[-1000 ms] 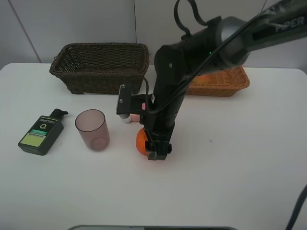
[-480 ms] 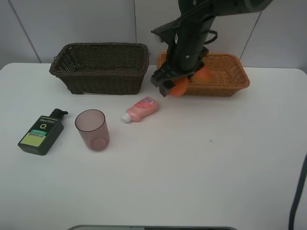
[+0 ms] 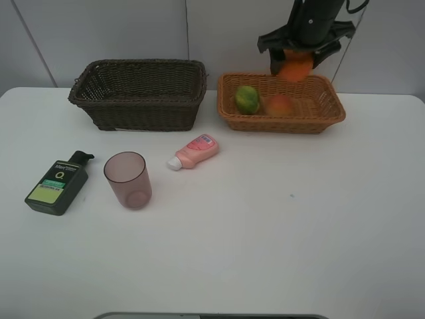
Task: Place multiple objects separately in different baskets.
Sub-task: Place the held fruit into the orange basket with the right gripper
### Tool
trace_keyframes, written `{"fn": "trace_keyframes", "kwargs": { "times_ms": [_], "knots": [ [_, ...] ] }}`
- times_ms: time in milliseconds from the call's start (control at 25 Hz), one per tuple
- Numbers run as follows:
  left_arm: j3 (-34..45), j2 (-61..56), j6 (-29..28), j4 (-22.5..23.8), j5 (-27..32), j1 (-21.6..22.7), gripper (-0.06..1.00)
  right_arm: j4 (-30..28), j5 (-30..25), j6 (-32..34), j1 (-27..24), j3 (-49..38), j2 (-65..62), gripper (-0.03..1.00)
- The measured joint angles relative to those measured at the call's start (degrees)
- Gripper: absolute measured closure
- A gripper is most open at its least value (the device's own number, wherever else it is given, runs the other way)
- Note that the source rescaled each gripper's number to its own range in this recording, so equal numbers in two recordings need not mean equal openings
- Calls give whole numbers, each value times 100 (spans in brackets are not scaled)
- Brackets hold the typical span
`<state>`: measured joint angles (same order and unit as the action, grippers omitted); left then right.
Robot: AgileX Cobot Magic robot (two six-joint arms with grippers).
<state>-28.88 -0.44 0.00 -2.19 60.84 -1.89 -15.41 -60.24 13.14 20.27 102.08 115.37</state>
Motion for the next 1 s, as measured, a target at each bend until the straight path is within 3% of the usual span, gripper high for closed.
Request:
{"fn": "trace_keyframes", "kwargs": {
  "times_ms": [400, 1000],
  "knots": [
    [0, 0, 0, 0, 0, 0, -5, 0, 241, 301, -777, 30, 201, 52],
    [0, 0, 0, 0, 0, 0, -5, 250, 634, 444, -877, 30, 1164, 52]
  ]
}}
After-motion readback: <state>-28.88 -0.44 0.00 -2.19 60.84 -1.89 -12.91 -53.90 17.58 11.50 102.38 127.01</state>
